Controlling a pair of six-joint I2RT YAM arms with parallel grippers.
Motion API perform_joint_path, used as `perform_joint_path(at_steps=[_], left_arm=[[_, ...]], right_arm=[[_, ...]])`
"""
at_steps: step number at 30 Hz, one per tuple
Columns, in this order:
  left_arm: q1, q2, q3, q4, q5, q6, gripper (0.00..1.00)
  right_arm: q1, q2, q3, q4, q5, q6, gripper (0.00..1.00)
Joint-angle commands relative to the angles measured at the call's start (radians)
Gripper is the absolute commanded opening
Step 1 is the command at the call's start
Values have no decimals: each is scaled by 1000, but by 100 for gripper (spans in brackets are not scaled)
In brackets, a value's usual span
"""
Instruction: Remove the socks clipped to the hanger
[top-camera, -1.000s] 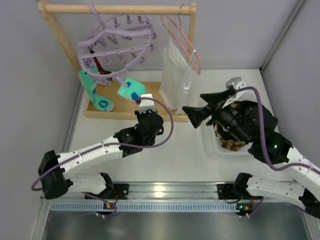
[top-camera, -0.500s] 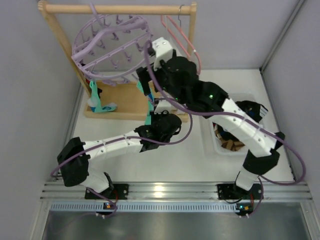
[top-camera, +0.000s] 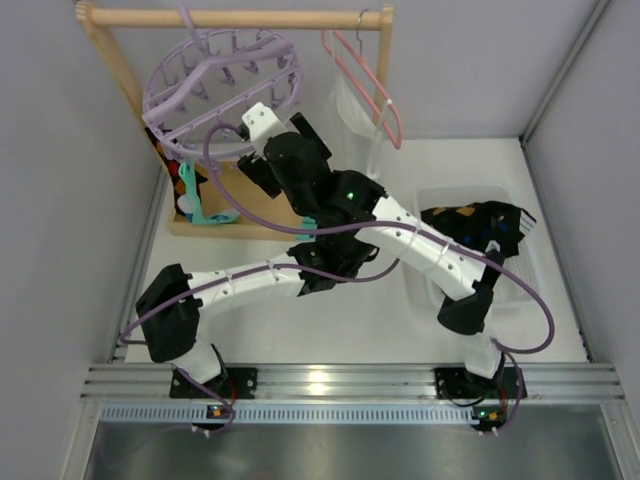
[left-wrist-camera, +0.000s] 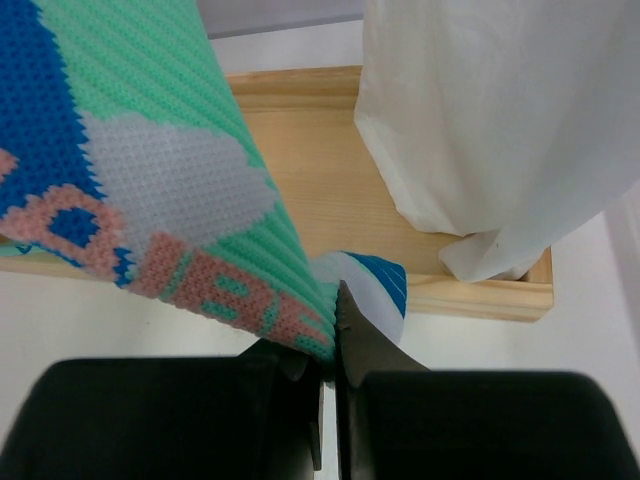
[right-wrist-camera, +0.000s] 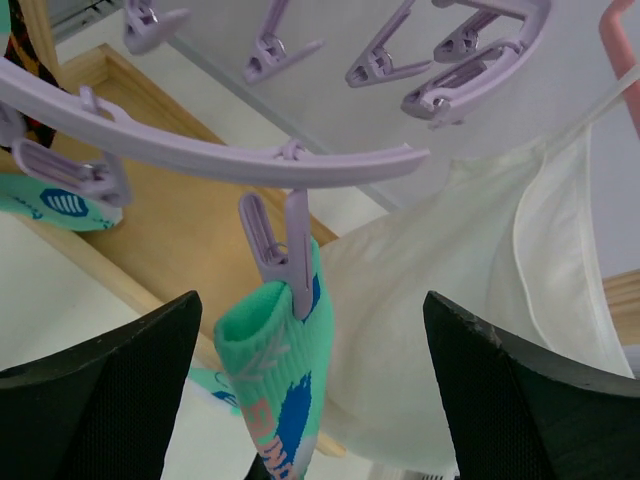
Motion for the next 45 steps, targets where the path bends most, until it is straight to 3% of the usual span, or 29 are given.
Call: perform_joint_path(at_steps=[1, 10, 25, 34, 38, 39, 40, 45], left_arm=[[-22, 26, 43, 15, -15, 15, 0], [-33, 34, 62, 15, -23, 12, 0], [-57, 30, 63, 18, -45, 2, 0], [-65, -2, 38, 16, -41, -14, 0], [-66, 3, 33, 18, -37, -23, 0], [-66, 3, 32, 18, -35, -26, 0], [-66, 1, 29, 16, -32, -31, 0], [-65, -5, -9, 16, 18, -52, 0]], right_arm=[[4, 24, 73, 86, 22, -81, 87], [-29, 50, 13, 249, 57, -118, 86], [-45, 100, -2, 295, 56, -93, 80], [-66, 85, -40, 378, 89, -96, 57], [-56, 76, -60, 396, 88, -106, 38], [-50, 68, -65, 401, 91, -107, 26], [-46, 65, -69, 402, 91, -107, 22], [-30, 41, -94, 427, 86, -98, 17]])
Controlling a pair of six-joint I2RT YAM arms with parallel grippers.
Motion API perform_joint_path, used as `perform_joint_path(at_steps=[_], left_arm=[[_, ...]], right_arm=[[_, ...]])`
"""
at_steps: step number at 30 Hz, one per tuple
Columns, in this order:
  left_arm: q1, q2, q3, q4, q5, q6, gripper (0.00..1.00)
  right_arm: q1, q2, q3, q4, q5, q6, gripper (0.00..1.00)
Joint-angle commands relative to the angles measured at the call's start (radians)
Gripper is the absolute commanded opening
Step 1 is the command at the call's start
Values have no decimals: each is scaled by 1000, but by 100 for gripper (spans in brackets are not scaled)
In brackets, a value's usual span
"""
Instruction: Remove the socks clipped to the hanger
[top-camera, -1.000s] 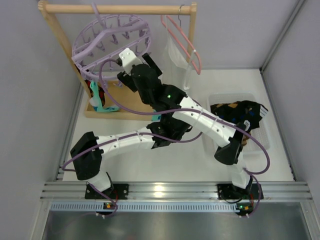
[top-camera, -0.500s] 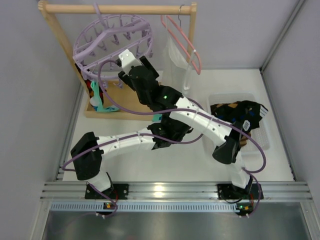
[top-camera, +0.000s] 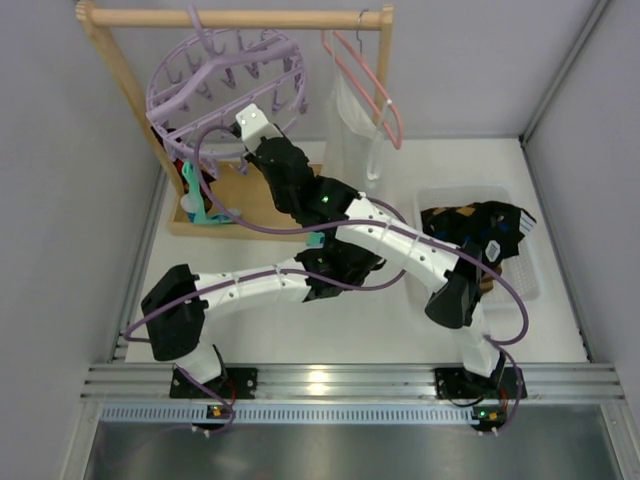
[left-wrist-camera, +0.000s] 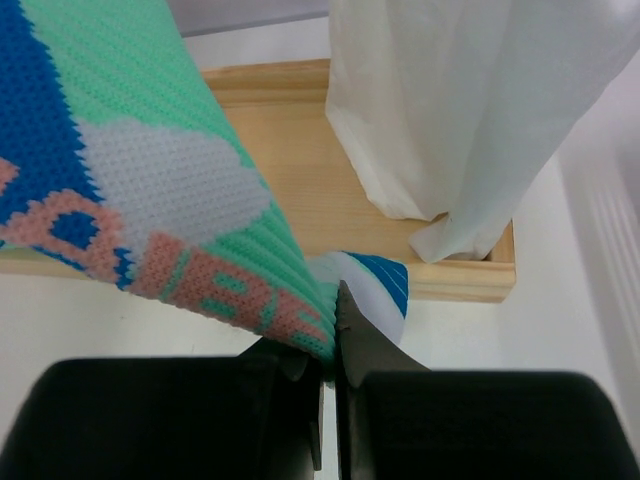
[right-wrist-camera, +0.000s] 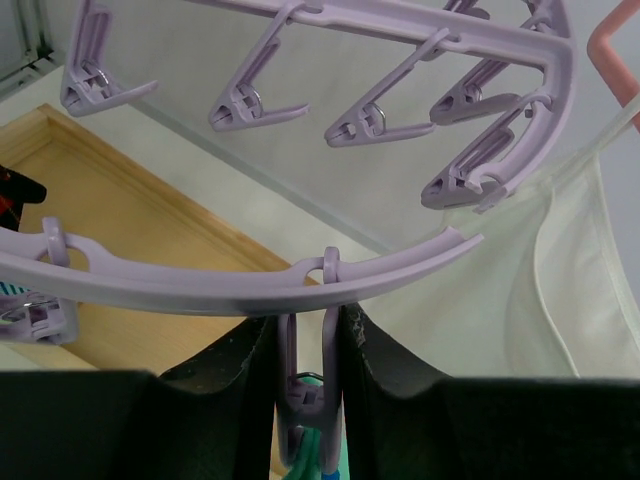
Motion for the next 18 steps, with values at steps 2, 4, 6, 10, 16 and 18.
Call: perform_joint_path(at_steps=[2, 4, 6, 10, 16, 18], left_arm=[[-13, -57, -60, 15, 80, -64, 0], [-15, -77, -107, 15, 104, -95, 0], [-21, -111, -142, 15, 127, -113, 0], [-38, -186, -233, 15, 166, -146, 0], [-53, -387, -314, 15, 352, -123, 0], [-53, -436, -336, 15, 417, -101, 0]], right_arm=[[10, -61, -18, 80, 6, 11, 17], [10, -69, -28, 89, 6, 14, 17], [12, -78, -42, 100, 4, 22, 17], [10, -92, -55, 98, -11, 39, 24], [18, -196, -145, 71, -37, 103, 55], [32, -279, -240, 95, -26, 103, 64]])
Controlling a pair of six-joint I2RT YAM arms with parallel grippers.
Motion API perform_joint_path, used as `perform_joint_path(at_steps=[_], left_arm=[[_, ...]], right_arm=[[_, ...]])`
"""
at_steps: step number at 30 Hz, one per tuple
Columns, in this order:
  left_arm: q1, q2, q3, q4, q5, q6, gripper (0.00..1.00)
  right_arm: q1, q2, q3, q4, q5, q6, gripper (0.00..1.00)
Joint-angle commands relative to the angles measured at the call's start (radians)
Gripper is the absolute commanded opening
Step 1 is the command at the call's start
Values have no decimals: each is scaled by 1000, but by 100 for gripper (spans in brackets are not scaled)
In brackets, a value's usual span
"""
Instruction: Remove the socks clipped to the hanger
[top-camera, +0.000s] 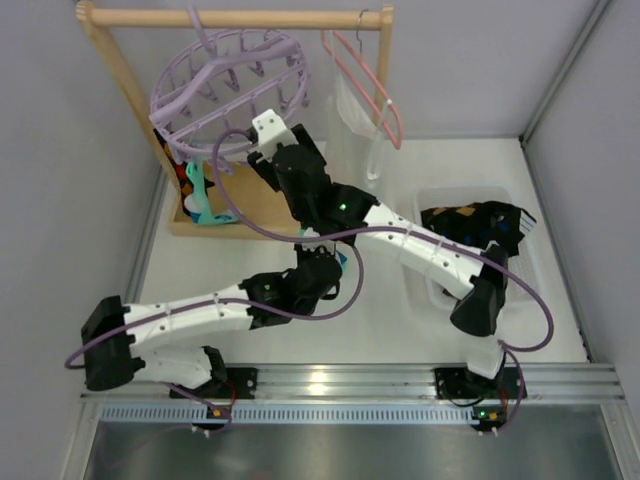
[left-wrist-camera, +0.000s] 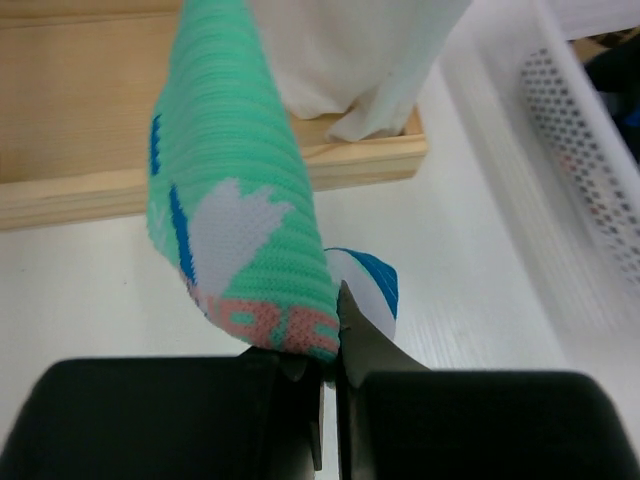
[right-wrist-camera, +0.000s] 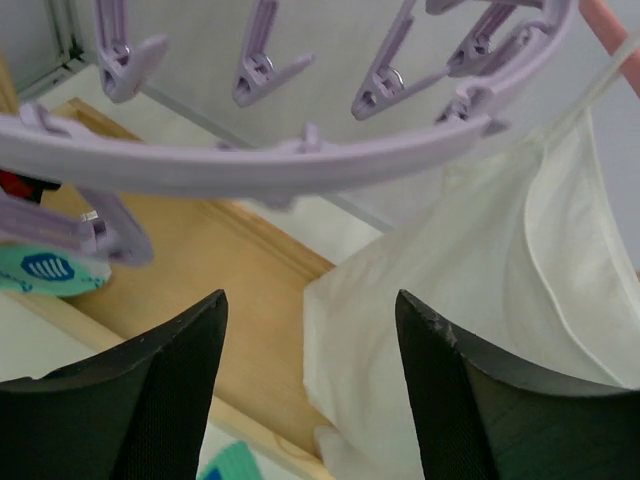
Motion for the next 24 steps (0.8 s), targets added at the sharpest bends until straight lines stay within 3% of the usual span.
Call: perform_joint_path(at_steps=[1, 8, 15, 22, 24], left_arm=[[-6, -114, -31, 28, 175, 24, 0], [-6, -237, -56, 28, 458, 29, 0], [-13, -174, 39, 33, 671, 35, 0], [-70, -7, 246, 62, 774, 105, 0], [-75, 71, 398, 62, 767, 160, 0]], right_arm=[[28, -186, -98, 42, 10, 40, 66], [84, -566, -440, -1, 10, 152, 83], [83, -922, -678, -134, 140, 243, 90], [83, -1208, -770, -365, 341, 336, 93], [83, -1306, -773, -424, 387, 378, 93]])
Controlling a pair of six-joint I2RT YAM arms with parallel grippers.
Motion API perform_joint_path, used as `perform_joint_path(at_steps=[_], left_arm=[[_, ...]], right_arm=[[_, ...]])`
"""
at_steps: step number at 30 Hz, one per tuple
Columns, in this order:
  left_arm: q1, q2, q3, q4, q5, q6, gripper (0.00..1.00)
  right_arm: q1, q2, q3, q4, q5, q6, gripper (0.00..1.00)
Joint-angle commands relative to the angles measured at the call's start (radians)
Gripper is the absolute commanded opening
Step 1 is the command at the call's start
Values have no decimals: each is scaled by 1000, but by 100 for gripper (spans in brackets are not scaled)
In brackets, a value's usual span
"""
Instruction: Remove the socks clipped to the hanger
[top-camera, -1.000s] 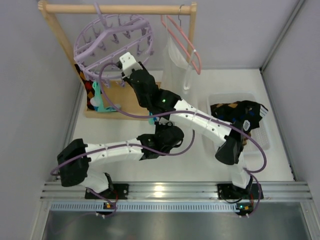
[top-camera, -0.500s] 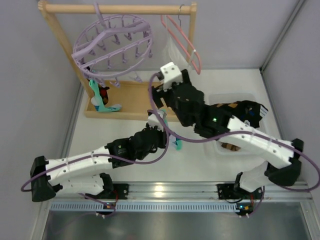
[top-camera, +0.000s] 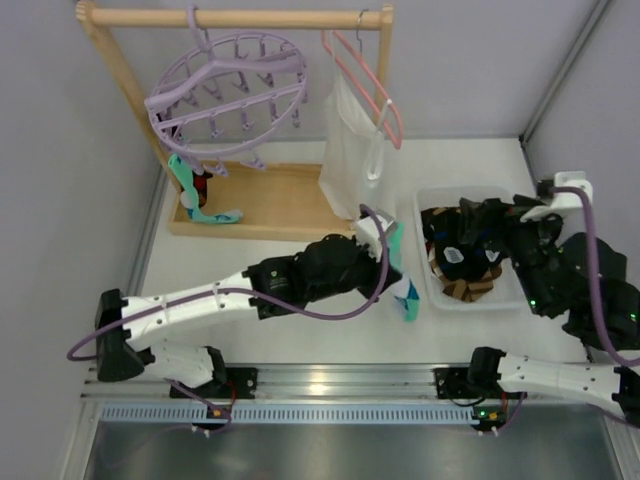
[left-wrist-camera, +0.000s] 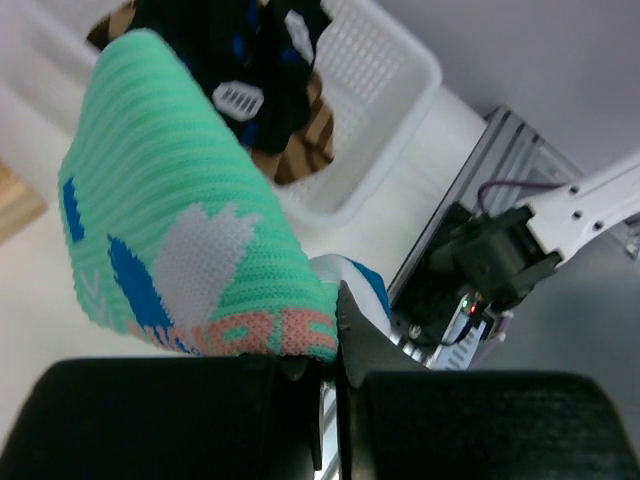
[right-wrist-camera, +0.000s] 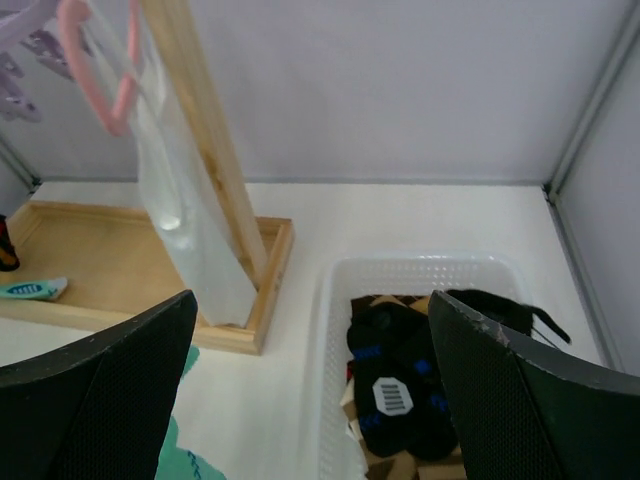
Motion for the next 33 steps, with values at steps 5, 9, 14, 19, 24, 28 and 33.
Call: perform_joint_path(at_steps=[5, 9, 14, 19, 24, 28, 33], left_arm=[[1, 325, 434, 68, 45, 204, 0], [75, 534, 656, 49, 135, 242, 0], [139, 784, 926, 51, 252, 370, 0], [205, 1080, 1098, 40, 379, 261, 0], [215, 1195, 1126, -17, 415, 210, 0], [225, 1208, 1128, -66, 384, 167, 4], [234, 1137, 1112, -95, 384, 164, 20]], right_arm=[[5, -174, 16, -191, 159, 143, 93], [5, -173, 60, -248, 191, 163, 95], [5, -211, 77, -213, 177, 154, 99], [5, -220, 36, -187, 142, 163, 99], [5, -176, -4, -194, 141, 186, 99], [5, -167, -42, -168, 136, 204, 99], [5, -164, -76, -161, 131, 225, 99]])
